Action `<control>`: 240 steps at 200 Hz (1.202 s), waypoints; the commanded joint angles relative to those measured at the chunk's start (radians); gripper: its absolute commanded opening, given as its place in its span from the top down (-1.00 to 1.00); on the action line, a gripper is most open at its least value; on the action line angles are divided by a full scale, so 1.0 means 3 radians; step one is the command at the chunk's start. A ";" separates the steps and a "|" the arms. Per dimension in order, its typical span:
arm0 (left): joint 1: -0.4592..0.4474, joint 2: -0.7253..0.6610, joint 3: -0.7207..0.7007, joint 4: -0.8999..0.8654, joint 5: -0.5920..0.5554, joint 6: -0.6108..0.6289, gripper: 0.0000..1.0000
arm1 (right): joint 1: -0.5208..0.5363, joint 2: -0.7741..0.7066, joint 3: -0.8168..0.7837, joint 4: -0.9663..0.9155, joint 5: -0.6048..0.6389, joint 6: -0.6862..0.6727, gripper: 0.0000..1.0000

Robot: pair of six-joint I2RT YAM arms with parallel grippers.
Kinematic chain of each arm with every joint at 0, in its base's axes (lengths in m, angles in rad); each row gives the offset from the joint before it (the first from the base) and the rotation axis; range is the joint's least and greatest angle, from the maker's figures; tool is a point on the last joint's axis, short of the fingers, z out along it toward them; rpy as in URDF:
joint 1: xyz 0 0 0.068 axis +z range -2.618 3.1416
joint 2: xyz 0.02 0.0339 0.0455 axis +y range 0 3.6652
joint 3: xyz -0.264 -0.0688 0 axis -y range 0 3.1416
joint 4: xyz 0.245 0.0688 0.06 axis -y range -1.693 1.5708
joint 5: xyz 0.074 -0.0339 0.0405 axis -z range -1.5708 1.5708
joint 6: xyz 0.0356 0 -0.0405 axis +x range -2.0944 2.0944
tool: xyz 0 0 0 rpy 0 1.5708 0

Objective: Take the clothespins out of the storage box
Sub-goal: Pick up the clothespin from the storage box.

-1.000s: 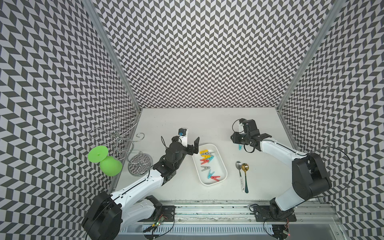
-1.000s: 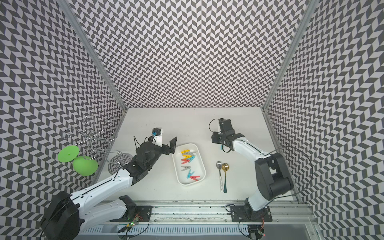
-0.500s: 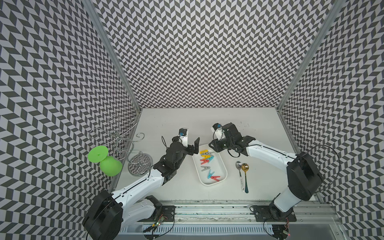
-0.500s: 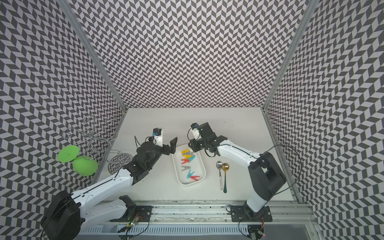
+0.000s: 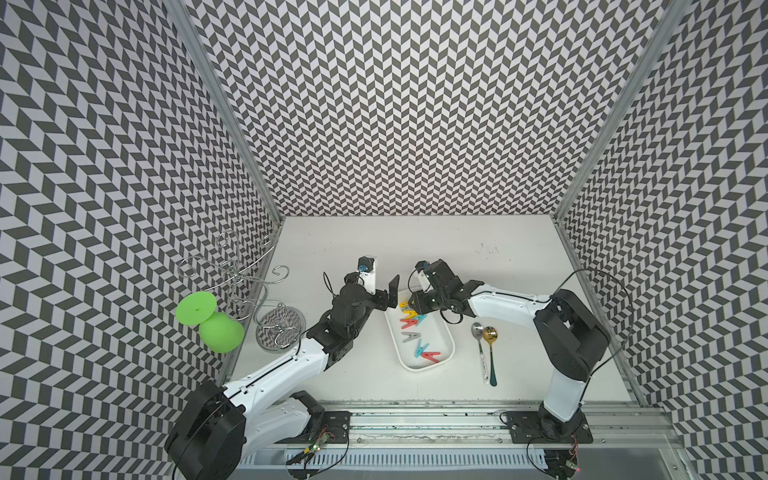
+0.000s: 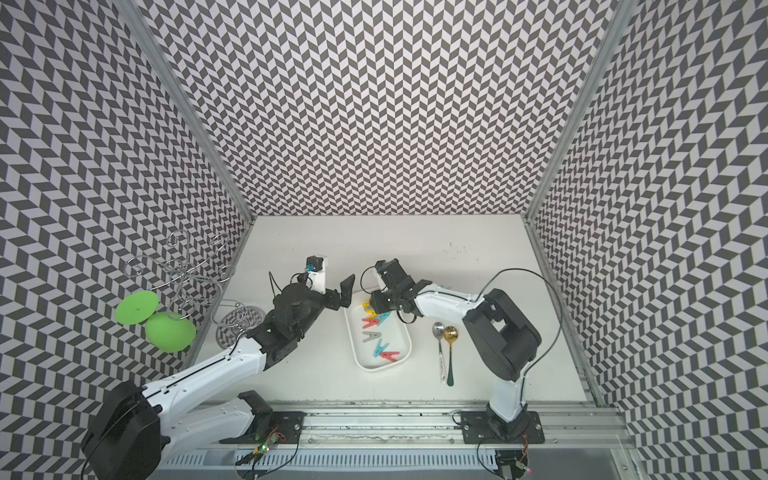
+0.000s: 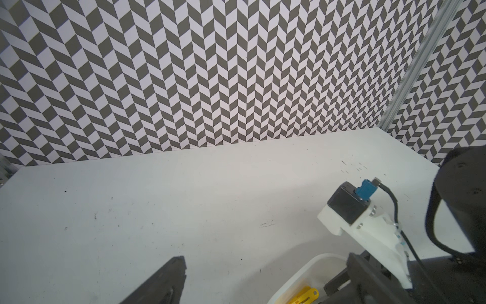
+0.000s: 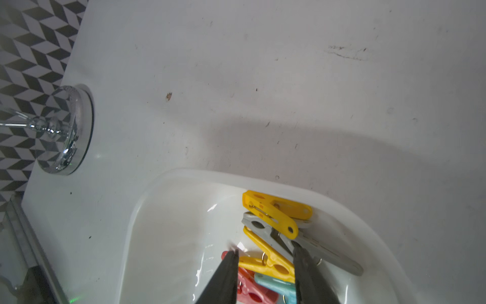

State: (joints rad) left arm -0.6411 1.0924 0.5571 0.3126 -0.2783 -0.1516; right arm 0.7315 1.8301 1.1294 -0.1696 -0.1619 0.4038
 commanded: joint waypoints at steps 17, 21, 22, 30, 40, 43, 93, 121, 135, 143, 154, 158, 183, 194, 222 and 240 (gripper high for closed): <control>-0.0007 0.0011 -0.0010 0.0052 0.0028 -0.0009 -0.99 | 0.0026 0.0051 -0.0075 0.0389 0.0221 0.0311 0.19; -0.0010 0.0010 -0.0009 0.0053 0.0026 -0.0006 -0.99 | 0.0026 0.0060 -0.0075 0.0400 0.0210 0.0319 0.19; -0.0010 0.0010 -0.0007 0.0055 0.0027 -0.0011 -0.99 | 0.0026 0.0063 -0.0074 0.0403 0.0206 0.0320 0.19; -0.0010 0.0009 -0.0010 0.0052 0.0023 -0.0009 -0.99 | 0.0023 0.0085 -0.0068 0.0418 0.0186 0.0326 0.19; -0.0011 0.0005 -0.0007 0.0052 0.0023 -0.0010 -0.99 | 0.0026 0.0111 -0.0058 0.0427 0.0175 0.0341 0.19; -0.0009 0.0003 -0.0011 0.0052 0.0023 -0.0010 -0.99 | 0.0026 0.0123 -0.0057 0.0431 0.0174 0.0341 0.19; -0.0010 -0.0001 -0.0017 0.0047 0.0023 -0.0006 -0.99 | 0.0026 0.0229 -0.0027 0.0426 0.0172 0.0358 0.25; -0.0011 -0.0002 -0.0018 0.0047 0.0023 -0.0008 -0.99 | 0.0026 0.0265 -0.0033 0.0436 0.0161 0.0363 0.34; -0.0006 0.0000 -0.0019 0.0047 0.0019 -0.0008 -0.99 | 0.0026 0.0266 -0.0032 0.0441 0.0151 0.0376 0.42; -0.0009 0.0000 -0.0018 0.0046 0.0018 -0.0009 -0.99 | 0.0026 0.0261 -0.0037 0.0448 0.0144 0.0381 0.50; -0.0011 -0.0001 -0.0022 0.0047 0.0022 -0.0010 -0.99 | 0.0026 0.0241 -0.0051 0.0465 0.0136 0.0382 0.59; -0.0008 0.0001 -0.0024 0.0045 0.0019 -0.0011 -0.99 | 0.0026 0.0228 -0.0057 0.0469 0.0132 0.0386 0.63; -0.0008 0.0005 -0.0025 0.0047 0.0019 -0.0009 -0.99 | 0.0029 0.0133 -0.0088 0.0504 0.0073 0.0388 0.83; -0.0010 0.0005 -0.0022 0.0047 0.0017 -0.0010 -0.99 | 0.0026 0.0090 -0.0097 0.0515 0.0018 0.0387 0.89; -0.0009 0.0004 -0.0025 0.0044 0.0012 -0.0010 -0.99 | 0.0026 -0.0038 -0.0103 0.0514 -0.0165 0.0403 0.94; -0.0010 0.0004 -0.0028 0.0045 0.0008 -0.0002 -0.99 | 0.0026 -0.0167 -0.0133 0.0531 -0.0246 0.0432 0.96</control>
State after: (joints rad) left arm -0.6411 1.0924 0.5571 0.3126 -0.2779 -0.1516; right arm 0.7364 1.8530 1.1061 -0.0319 -0.1898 0.5243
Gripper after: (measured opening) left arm 0.995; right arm 0.058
